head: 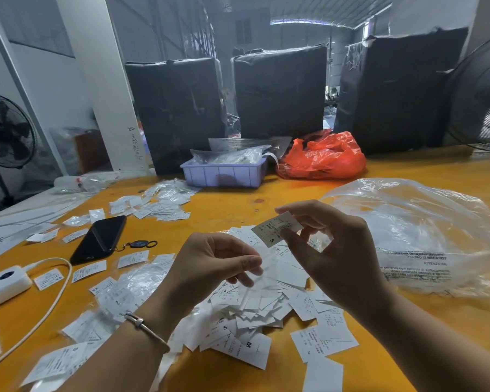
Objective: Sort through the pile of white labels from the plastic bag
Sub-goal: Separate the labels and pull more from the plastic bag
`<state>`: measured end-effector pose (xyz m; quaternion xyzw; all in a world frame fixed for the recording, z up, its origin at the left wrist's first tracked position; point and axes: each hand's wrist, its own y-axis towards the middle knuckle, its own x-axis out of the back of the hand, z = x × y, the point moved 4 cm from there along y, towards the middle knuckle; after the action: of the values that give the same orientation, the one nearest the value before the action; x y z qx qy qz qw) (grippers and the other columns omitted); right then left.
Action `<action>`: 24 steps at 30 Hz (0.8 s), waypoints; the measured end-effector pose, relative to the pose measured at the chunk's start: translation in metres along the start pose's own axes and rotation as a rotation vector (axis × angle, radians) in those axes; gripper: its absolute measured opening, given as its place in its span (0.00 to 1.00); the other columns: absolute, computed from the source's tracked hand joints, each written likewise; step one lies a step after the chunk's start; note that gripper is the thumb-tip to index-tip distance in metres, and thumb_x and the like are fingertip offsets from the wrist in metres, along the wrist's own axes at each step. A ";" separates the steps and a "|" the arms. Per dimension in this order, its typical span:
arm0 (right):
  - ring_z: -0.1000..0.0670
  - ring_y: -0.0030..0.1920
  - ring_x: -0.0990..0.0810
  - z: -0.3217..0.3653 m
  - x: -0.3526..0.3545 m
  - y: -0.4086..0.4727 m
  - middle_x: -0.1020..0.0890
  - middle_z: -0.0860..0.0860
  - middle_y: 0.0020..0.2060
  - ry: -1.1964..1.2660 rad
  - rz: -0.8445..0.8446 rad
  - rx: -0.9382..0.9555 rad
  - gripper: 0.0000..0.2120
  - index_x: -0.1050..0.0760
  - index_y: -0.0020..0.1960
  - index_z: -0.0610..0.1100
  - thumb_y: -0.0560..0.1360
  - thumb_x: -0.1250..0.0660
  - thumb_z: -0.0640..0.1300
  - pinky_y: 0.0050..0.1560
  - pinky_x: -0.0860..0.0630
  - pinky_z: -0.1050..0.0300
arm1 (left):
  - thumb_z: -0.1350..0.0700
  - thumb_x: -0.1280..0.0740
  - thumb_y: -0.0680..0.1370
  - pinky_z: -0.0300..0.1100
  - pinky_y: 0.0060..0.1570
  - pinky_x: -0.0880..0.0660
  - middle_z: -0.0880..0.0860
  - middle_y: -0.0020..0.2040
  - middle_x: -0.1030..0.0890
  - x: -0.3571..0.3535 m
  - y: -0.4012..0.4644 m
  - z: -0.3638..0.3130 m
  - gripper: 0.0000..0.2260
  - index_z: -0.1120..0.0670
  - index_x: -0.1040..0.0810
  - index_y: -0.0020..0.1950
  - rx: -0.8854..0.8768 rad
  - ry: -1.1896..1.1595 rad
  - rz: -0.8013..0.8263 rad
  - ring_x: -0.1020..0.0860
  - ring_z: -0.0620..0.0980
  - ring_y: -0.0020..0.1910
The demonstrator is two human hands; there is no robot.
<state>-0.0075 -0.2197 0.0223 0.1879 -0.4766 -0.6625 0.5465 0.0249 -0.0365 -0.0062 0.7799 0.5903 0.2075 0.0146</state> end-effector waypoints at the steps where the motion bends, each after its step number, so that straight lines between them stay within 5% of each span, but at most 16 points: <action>1: 0.59 0.40 0.19 -0.001 -0.001 0.000 0.16 0.55 0.42 -0.003 0.009 -0.007 0.14 0.19 0.51 0.43 0.69 0.26 0.30 0.39 0.25 0.71 | 0.54 0.25 0.67 0.37 0.31 0.24 0.57 0.38 0.14 0.000 0.000 0.000 0.11 0.60 0.16 0.44 0.000 0.000 0.000 0.16 0.53 0.32; 19: 0.49 0.43 0.17 -0.011 -0.021 -0.010 0.15 0.54 0.48 -0.125 0.350 -0.100 0.13 0.20 0.57 0.48 0.76 0.34 0.36 0.42 0.22 0.48 | 0.52 0.25 0.69 0.35 0.31 0.26 0.56 0.39 0.14 -0.003 -0.002 -0.002 0.11 0.58 0.15 0.44 0.002 0.005 0.063 0.15 0.54 0.34; 24: 0.56 0.40 0.20 -0.010 -0.013 -0.005 0.17 0.56 0.42 -0.137 0.160 -0.113 0.14 0.20 0.58 0.49 0.74 0.29 0.38 0.40 0.23 0.57 | 0.52 0.25 0.68 0.35 0.30 0.26 0.56 0.40 0.14 -0.002 -0.001 -0.003 0.12 0.59 0.15 0.44 -0.009 -0.019 0.031 0.16 0.54 0.34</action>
<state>0.0015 -0.2125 0.0096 0.0726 -0.4883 -0.6537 0.5736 0.0222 -0.0383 -0.0039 0.7907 0.5772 0.2030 0.0206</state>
